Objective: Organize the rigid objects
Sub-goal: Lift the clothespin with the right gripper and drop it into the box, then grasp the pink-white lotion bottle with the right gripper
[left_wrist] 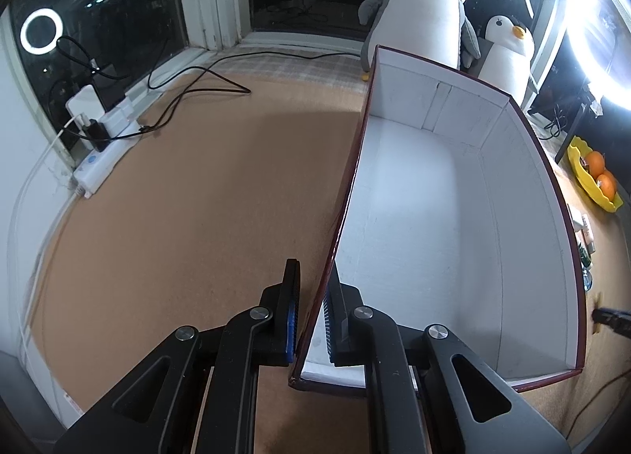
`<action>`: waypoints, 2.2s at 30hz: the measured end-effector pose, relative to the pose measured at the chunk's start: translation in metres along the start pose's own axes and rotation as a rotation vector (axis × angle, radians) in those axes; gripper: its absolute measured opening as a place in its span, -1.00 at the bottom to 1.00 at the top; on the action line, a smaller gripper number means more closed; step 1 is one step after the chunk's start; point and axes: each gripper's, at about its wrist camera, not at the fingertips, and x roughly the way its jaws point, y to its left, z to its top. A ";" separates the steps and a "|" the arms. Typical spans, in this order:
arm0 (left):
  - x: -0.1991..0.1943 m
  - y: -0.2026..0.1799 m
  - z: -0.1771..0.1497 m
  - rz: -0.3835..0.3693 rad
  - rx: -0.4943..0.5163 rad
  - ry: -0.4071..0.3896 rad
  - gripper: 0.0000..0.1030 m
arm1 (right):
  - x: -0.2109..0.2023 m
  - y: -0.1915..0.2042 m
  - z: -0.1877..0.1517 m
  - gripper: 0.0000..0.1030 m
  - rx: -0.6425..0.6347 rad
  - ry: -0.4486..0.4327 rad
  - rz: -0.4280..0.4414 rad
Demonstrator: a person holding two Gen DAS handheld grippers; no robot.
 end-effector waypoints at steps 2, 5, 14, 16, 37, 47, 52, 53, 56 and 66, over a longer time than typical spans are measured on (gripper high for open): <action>0.000 -0.001 0.000 0.003 0.002 0.001 -0.81 | -0.020 0.007 -0.003 -0.78 -0.034 -0.052 0.004; 0.000 0.000 0.000 0.002 -0.004 0.005 -0.82 | -0.049 0.031 0.003 -0.78 -0.097 -0.138 0.029; -0.001 -0.002 -0.001 0.012 -0.019 0.005 -0.82 | -0.092 0.141 0.025 -0.78 -0.309 -0.278 0.201; -0.002 -0.004 -0.001 0.019 -0.017 0.003 -0.82 | -0.089 0.161 0.027 -0.77 -0.351 -0.278 0.225; -0.003 -0.006 -0.002 0.043 -0.022 0.002 -0.80 | -0.080 0.211 0.024 -0.32 -0.478 -0.292 0.320; -0.001 -0.005 0.001 0.026 0.004 0.008 -0.80 | -0.095 0.147 0.014 0.29 -0.381 -0.410 0.274; -0.002 -0.008 0.007 0.025 0.041 0.006 -0.80 | -0.093 0.085 0.013 0.29 -0.225 -0.406 0.197; -0.002 -0.009 0.008 0.023 0.051 0.008 -0.80 | -0.092 0.071 0.012 0.29 -0.190 -0.406 0.173; 0.000 -0.012 0.011 0.020 0.075 0.020 -0.80 | -0.087 0.029 0.011 0.29 -0.085 -0.393 0.094; 0.008 -0.015 0.013 0.022 0.093 0.058 -0.80 | -0.062 -0.064 0.018 0.23 0.151 -0.327 -0.002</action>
